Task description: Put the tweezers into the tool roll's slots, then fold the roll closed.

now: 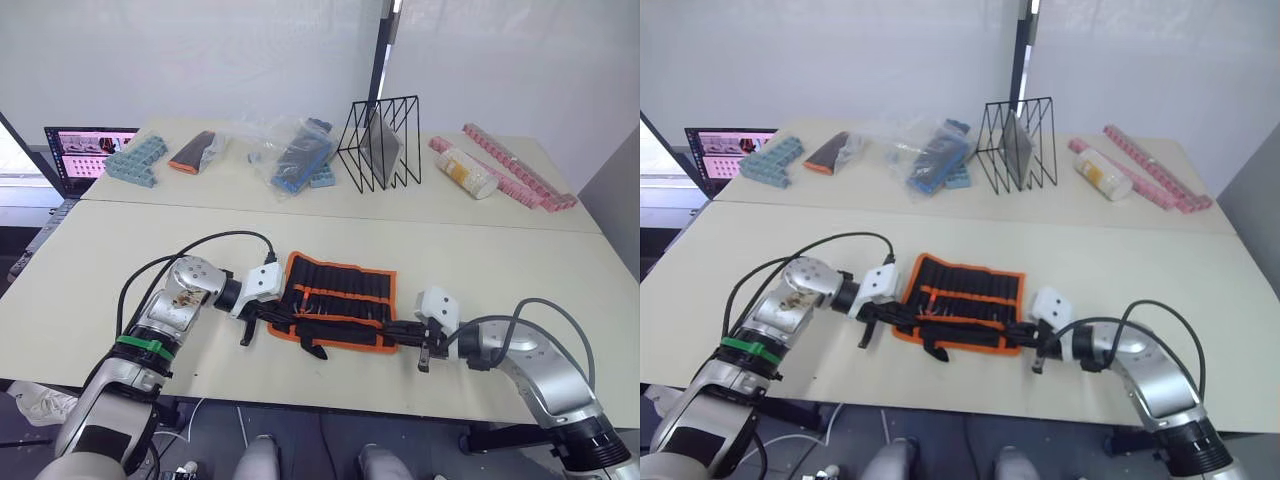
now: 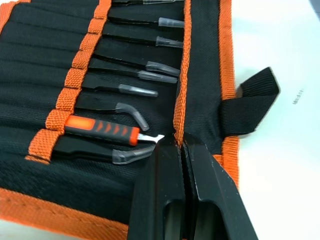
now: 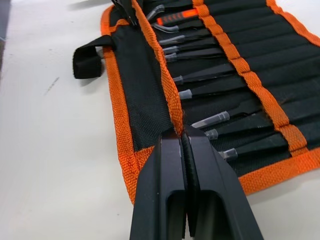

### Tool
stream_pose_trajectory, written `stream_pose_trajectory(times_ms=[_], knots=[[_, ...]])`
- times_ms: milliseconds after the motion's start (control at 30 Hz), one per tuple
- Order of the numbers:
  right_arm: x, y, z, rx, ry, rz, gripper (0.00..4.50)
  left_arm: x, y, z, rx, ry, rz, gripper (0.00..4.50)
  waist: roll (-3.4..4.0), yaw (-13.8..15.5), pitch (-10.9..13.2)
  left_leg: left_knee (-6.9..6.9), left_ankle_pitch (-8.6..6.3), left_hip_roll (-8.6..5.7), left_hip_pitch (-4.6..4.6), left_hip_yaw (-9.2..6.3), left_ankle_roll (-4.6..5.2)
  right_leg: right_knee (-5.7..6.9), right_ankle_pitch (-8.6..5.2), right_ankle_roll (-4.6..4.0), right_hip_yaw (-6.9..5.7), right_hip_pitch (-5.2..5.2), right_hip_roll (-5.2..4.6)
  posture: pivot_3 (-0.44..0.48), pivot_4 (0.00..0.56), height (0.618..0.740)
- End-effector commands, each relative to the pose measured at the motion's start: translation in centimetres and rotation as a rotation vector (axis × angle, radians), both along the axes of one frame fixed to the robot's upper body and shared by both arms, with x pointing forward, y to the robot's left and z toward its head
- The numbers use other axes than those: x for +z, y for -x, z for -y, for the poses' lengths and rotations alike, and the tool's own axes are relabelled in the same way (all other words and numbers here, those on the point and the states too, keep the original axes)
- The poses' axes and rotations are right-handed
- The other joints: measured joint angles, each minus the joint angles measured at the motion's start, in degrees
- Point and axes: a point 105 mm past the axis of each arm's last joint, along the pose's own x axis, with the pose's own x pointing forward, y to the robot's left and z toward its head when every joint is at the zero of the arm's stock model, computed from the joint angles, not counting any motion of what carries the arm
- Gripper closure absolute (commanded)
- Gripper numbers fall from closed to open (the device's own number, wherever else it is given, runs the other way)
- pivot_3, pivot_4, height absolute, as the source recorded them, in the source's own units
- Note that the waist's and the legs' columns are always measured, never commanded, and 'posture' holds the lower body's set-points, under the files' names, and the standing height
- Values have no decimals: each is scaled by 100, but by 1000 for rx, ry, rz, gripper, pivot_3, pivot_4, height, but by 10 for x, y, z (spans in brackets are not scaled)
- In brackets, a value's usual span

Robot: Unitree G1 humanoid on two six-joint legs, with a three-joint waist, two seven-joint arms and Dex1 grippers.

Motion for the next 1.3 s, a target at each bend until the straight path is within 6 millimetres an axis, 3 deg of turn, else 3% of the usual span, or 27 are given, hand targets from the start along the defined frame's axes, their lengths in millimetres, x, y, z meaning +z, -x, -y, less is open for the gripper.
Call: stream_pose_trajectory(times_ms=[33, 300, 333, 500, 733, 767, 800, 933, 967, 1100, 1300], knots=[[4, -10, 7, -46, 35, 50, 4437, 7, -10, -1, 44, -8, 35, 4500, 0, 0, 0, 0, 0, 0, 0, 0, 0, 0, 0, 0, 0, 0, 0, 0, 150, 735], [-1, -20, 7, -88, 64, 61, 4437, 0, -14, 1, 103, -11, 28, 4500, 0, 0, 0, 1, 0, -1, 0, 0, 0, 1, 0, 0, 0, 1, 0, 0, 150, 735], [-1, -21, 7, -93, 62, 65, 4500, 0, -14, 0, 115, -6, 23, 3900, 0, 2, 0, 1, 0, 0, 2, 0, 0, 1, 0, 0, 0, 3, 0, 0, 150, 735], [6, -23, 10, -100, 26, 69, 2907, 13, -19, -5, 151, 27, 66, 2293, 1, 0, -1, 5, 0, 0, 6, 0, 0, 1, 0, 0, 0, 8, 0, 0, 150, 735], [55, -30, 12, -99, -151, 130, 612, 77, -33, -11, 224, 176, 228, 75, 0, -3, 1, 3, 0, 0, 1, -2, 0, 10, 0, 0, 0, 2, 0, 0, 150, 735], [61, -32, 13, -105, -169, 146, 309, 84, -35, -13, 244, 199, 259, 0, 1, -7, 1, 3, 0, 0, 1, -2, 0, 10, 0, 0, 0, 2, 0, 0, 150, 735], [65, -33, 12, -107, -181, 157, 17, 88, -37, -14, 263, 219, 281, 0, 1, -6, 0, 2, 0, 0, 3, -2, 0, 13, 0, 0, 0, 2, -1, 0, 150, 735], [75, -29, -3, -65, -245, 151, 17, 93, -25, -11, 294, 367, 207, 0, 1, -22, 0, -1, -4, 0, 7, -2, 6, 23, 0, 0, 0, 2, 0, 0, 150, 735], [74, -27, -9, -52, -251, 144, 4, 90, -20, -10, 292, 388, 184, 264, 1, -26, 0, 0, -4, -1, 7, -2, 7, 30, 0, -1, 0, 1, -1, 0, 150, 735], [61, -12, -39, 12, -287, 74, 1211, 75, 0, 1, 275, 442, 98, 1497, 1, -30, 0, 0, -4, 0, 6, -2, 7, 37, 0, -1, -1, -3, 0, 0, 150, 735], [36, -13, -57, -53, -257, 62, 3259, 44, 10, 25, 320, 426, 70, 3478, 1, 12, 0, 10, -4, -3, 4, -2, 7, 33, 0, 0, 1, 2, -2, 0, 150, 735]])
